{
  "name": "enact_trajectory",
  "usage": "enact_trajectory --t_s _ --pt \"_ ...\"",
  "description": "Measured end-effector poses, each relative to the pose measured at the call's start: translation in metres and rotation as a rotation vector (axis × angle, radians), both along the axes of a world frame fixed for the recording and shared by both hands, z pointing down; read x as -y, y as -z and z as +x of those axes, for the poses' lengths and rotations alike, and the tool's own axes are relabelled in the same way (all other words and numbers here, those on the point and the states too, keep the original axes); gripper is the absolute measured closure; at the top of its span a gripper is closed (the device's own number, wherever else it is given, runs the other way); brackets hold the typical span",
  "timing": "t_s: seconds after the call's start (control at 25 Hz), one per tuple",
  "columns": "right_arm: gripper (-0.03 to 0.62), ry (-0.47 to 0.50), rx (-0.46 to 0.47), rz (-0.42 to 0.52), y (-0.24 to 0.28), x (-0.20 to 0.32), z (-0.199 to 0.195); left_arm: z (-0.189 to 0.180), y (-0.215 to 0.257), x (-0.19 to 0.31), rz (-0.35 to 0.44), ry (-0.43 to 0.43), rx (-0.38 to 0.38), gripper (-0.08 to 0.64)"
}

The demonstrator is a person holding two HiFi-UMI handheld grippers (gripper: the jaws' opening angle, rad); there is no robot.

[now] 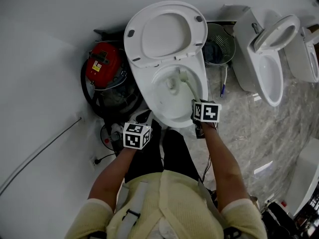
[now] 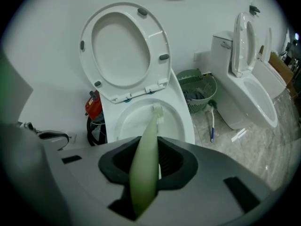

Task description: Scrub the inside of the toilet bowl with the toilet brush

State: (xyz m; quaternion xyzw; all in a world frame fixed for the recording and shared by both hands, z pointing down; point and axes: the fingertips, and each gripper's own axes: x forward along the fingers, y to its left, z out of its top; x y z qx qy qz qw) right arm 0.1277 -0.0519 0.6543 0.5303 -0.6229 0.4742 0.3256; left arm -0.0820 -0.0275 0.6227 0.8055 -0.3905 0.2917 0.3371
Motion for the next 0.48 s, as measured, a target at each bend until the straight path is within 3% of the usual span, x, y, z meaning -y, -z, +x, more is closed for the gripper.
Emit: enact_trajectory --t_s 0.48 --pt "0.486 -0.005 -0.076 -0.028 0.006 -0.035 0.038 0.021 0.005 -0.007 0.011 -0.053 -0.011 0.545"
